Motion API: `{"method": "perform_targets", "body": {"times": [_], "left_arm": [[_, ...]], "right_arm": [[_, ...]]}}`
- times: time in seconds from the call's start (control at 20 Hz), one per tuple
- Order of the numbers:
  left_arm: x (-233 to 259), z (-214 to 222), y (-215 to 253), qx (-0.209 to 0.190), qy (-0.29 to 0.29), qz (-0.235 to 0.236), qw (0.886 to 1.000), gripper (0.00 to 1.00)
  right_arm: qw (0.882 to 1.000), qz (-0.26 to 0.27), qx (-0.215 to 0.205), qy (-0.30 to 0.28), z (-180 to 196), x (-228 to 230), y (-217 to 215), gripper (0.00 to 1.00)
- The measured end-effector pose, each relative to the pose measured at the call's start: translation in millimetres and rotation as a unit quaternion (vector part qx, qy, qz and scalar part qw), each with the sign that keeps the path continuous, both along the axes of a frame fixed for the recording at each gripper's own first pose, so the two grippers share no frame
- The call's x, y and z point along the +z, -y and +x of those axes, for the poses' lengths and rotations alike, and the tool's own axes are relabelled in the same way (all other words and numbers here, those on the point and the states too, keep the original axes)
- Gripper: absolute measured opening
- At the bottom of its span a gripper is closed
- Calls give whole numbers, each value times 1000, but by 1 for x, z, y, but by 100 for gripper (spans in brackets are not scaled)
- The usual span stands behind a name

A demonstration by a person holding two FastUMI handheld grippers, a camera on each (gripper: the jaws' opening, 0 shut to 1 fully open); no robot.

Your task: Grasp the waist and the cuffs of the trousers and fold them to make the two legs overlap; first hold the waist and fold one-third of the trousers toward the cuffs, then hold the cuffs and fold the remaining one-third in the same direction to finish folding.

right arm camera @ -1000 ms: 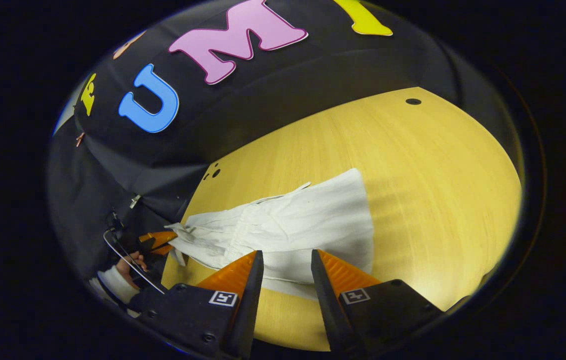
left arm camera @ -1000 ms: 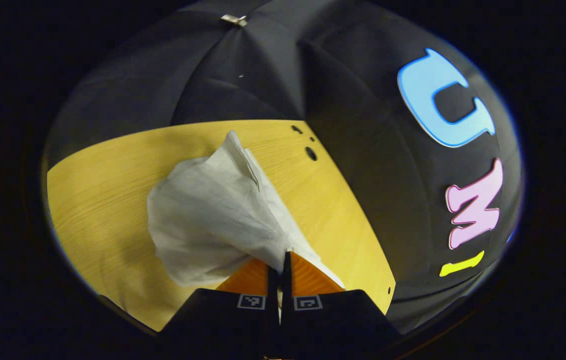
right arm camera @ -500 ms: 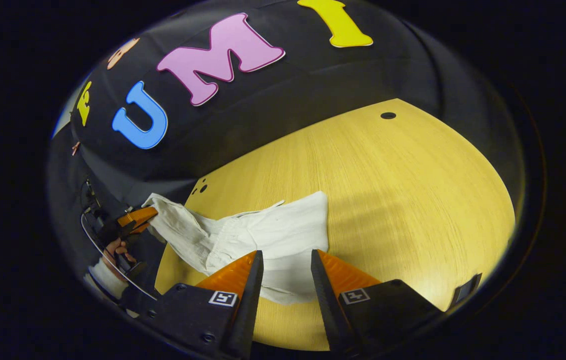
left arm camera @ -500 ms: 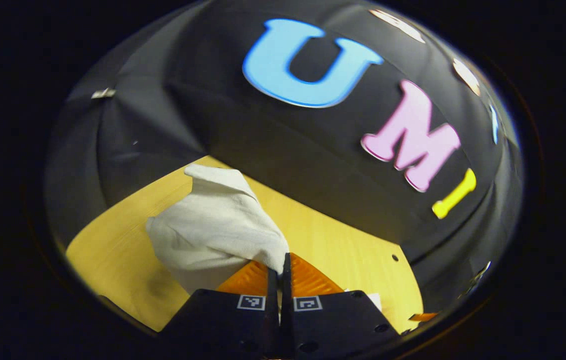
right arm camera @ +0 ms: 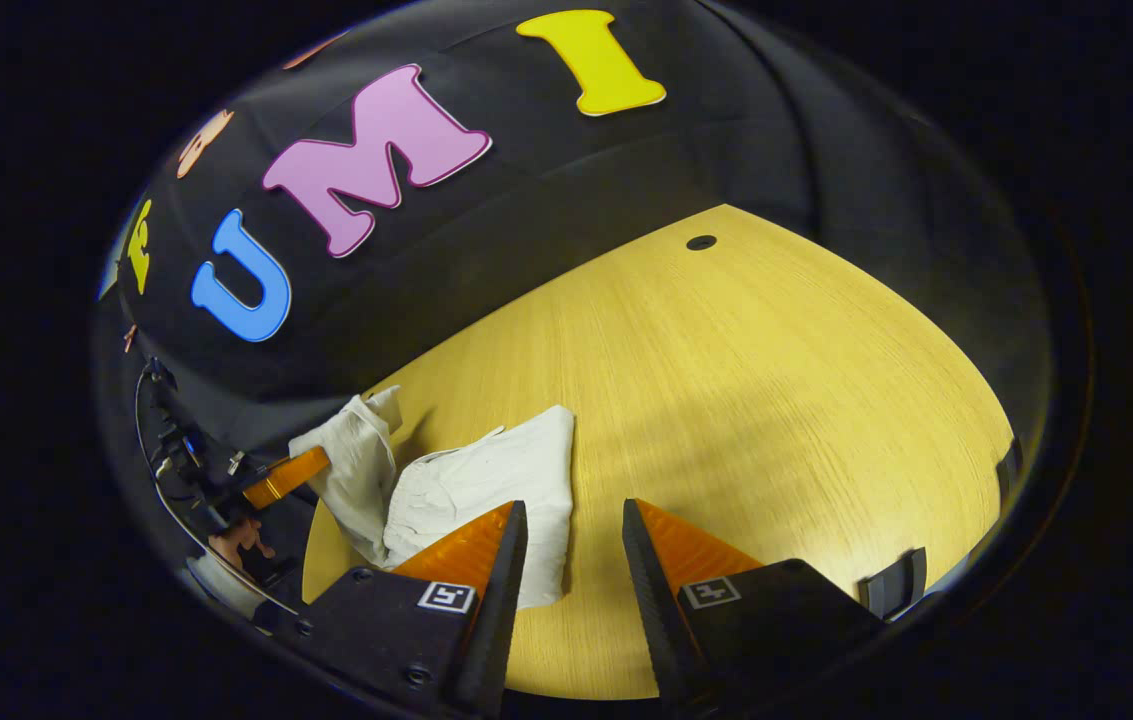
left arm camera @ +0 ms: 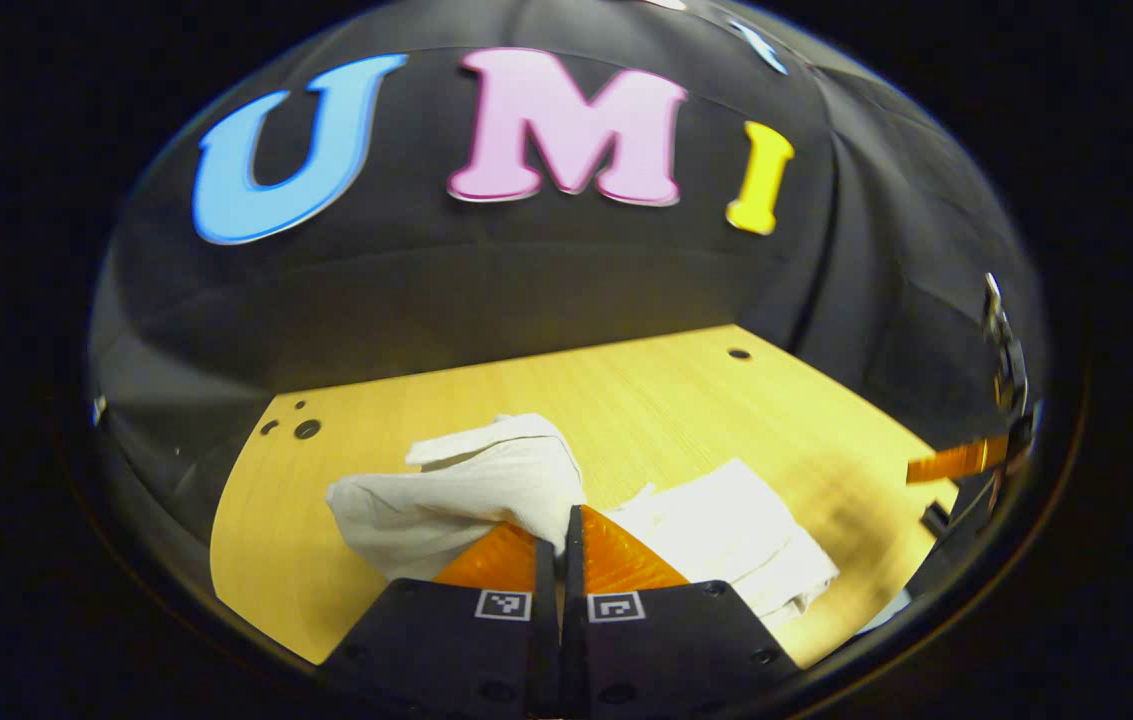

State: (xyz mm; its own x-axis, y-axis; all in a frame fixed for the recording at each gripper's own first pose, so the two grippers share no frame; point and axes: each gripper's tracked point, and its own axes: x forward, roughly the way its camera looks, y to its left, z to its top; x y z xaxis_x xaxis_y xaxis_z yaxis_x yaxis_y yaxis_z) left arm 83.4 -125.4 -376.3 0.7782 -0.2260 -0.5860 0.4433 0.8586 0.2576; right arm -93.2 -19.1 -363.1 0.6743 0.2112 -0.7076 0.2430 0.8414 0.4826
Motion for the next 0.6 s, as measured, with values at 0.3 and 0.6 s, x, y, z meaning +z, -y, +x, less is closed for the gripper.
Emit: {"method": "perform_targets", "body": {"times": [0.3,0.6], "left_arm": [[-87,-43,40,-115,-68,117,984,6],[-135,-63,41,-195,-62,245,948,10]], "right_arm": [[1000,1,-30,-3,-11,-4,26,60],[999,3,-50,-6,-18,-9,42,60]]}}
